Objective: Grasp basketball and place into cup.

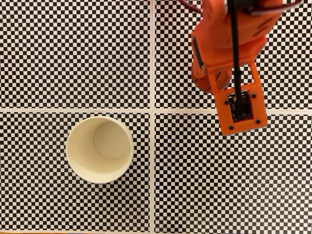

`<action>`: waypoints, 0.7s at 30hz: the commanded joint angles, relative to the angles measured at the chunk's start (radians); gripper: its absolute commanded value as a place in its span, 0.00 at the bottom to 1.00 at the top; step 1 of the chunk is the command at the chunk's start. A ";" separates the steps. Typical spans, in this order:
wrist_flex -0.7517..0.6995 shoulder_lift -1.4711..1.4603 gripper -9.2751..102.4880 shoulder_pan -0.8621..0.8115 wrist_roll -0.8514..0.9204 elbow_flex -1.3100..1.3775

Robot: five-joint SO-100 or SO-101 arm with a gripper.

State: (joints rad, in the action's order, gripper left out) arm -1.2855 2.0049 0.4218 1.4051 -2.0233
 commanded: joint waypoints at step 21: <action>-0.344 -0.025 0.15 -0.227 0.092 0.580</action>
State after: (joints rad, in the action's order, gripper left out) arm -1.5524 1.9942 0.2454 1.4757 -1.6199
